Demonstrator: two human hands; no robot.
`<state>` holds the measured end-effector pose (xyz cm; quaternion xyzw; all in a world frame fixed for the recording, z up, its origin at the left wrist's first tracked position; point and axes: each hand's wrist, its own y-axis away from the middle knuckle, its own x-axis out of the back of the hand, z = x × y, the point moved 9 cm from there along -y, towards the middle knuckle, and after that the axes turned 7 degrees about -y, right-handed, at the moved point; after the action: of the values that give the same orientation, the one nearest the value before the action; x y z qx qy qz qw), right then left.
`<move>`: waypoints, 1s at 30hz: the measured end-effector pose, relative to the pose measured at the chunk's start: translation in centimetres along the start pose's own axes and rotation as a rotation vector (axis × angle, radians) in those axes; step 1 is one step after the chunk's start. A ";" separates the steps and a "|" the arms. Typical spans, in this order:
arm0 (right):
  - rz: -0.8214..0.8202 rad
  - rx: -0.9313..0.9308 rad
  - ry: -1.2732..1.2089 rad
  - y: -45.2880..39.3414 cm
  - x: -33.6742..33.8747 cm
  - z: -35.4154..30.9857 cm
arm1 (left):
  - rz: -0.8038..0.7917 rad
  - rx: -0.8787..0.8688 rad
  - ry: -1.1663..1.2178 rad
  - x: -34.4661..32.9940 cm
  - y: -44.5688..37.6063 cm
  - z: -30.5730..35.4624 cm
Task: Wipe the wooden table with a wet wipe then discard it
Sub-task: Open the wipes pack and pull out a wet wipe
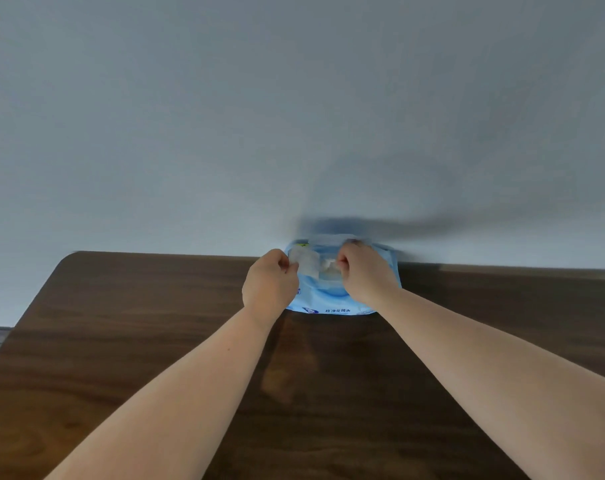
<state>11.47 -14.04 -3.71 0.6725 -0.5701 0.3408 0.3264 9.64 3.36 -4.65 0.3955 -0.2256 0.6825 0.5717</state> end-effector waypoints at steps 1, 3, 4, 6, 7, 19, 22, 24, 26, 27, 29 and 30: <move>0.018 -0.034 -0.092 0.0 0.6 0.1 | -0.016 0.012 -0.023 -0.1 0.0 0.0; 0.041 -0.083 -0.244 0.3 1.7 0.1 | -0.047 0.035 -0.061 -0.1 0.0 0.0; 0.048 -0.109 -0.319 0.6 2.3 0.2 | -0.058 0.047 -0.074 0.0 0.0 0.1; 0.073 -0.194 -0.484 1.3 3.8 0.5 | -0.074 0.062 -0.085 0.2 0.2 0.4; 0.088 -0.242 -0.575 1.7 4.6 0.9 | -0.075 0.058 -0.082 0.5 0.3 0.7; 0.076 -0.448 -1.148 5.2 7.9 -0.1 | -0.103 -0.436 0.051 2.5 4.9 9.5; 0.033 -0.442 -1.223 6.0 7.3 -0.9 | -0.086 -0.364 0.127 3.1 5.4 9.0; 0.004 -0.422 -1.170 6.3 7.3 -1.3 | -0.100 -0.315 0.146 3.4 5.6 8.5; -0.002 -0.386 -1.080 6.6 7.6 -1.5 | -0.127 -0.261 0.229 3.8 5.9 8.0; 0.005 -0.365 -1.031 6.8 7.8 -1.7 | -0.148 -0.229 0.282 3.9 6.1 7.7; 0.028 -0.323 -0.902 7.1 8.4 -1.8 | -0.162 -0.171 0.346 4.3 6.2 6.9; 0.032 -0.301 -0.834 7.2 8.7 -2.0 | -0.157 -0.140 0.373 4.5 6.2 6.4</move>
<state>5.16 -18.10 5.00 0.6887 -0.7065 -0.0415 0.1576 5.36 -0.28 3.57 0.2381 -0.1314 0.6799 0.6810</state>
